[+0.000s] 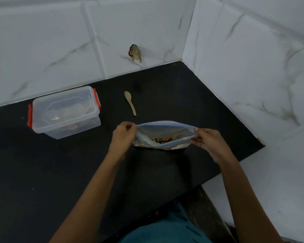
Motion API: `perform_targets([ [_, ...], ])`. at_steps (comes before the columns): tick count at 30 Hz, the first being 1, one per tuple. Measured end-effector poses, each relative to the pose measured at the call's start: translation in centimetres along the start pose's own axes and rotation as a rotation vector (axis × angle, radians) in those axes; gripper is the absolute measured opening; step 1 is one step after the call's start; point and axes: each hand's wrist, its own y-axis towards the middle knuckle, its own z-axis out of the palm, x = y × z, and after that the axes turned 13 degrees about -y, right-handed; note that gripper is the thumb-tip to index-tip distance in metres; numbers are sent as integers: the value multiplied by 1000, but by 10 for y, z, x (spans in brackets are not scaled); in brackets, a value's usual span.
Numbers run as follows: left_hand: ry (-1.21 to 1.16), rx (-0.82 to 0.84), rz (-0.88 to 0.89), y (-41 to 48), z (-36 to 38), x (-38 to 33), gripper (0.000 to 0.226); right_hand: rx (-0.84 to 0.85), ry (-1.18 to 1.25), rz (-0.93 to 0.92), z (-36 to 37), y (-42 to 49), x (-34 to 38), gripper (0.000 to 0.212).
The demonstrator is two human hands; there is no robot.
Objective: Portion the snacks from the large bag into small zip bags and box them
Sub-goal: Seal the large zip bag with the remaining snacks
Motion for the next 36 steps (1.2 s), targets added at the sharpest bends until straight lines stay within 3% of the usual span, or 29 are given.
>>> perform_targets([
  [6, -598, 273, -335, -7, -20, -16, 11, 170, 284, -4, -6, 0, 1, 16],
  [9, -772, 265, -399, -7, -28, -11, 14, 248, 561, 58, -12, 0, -4, 22],
  [12, -843, 287, -426, -7, -27, -4, 14, 274, 666, 101, -10, 0, -9, 28],
  [19, -665, 317, -469, -9, -16, 1, 23, 260, 596, 113, 0, -2, -5, 32],
  [24, -707, 375, -456, -12, -14, -2, 19, 257, 516, 101, -2, -1, -6, 31],
  [29, -556, 360, -328, -11, -14, -1, 16, 239, 541, 81, -5, -3, -5, 34],
  [36, -446, 343, -195, -12, -14, -8, 20, 158, 400, 19, 0, 0, -1, 23],
])
